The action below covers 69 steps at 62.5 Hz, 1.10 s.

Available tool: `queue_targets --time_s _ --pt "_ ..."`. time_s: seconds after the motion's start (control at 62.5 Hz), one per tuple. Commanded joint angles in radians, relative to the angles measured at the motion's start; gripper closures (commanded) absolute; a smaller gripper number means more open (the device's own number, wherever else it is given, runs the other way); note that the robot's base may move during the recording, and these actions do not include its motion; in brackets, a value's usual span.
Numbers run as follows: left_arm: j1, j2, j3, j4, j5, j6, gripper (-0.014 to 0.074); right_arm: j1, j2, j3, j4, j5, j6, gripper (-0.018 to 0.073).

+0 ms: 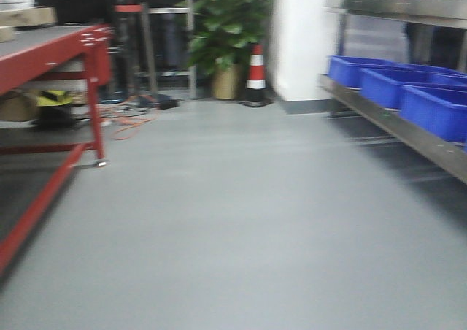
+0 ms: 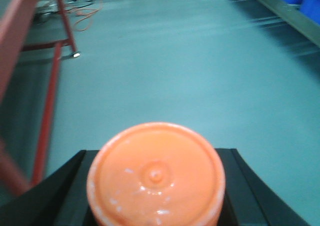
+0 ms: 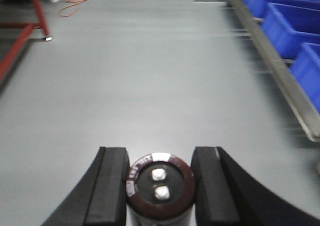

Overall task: Place cylindrical capacitor in blue bin on shelf
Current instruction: 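Drive the base away from the table to the shelf of blue bins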

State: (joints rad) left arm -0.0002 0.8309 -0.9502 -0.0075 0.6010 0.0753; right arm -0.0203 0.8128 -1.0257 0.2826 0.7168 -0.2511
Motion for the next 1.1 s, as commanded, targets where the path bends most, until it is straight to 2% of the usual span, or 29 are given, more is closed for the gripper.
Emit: queue_targets --time_s 0.0,1.088 --pt "-0.005 -0.007 -0.001 -0.004 -0.017 0.0 0.0708 -0.005 -0.008 0.003 -0.002 -0.031 -0.005 0.0721" --pt "-0.005 -0.007 -0.001 -0.004 -0.017 0.0 0.0708 -0.005 -0.008 0.003 -0.002 -0.031 -0.005 0.0721"
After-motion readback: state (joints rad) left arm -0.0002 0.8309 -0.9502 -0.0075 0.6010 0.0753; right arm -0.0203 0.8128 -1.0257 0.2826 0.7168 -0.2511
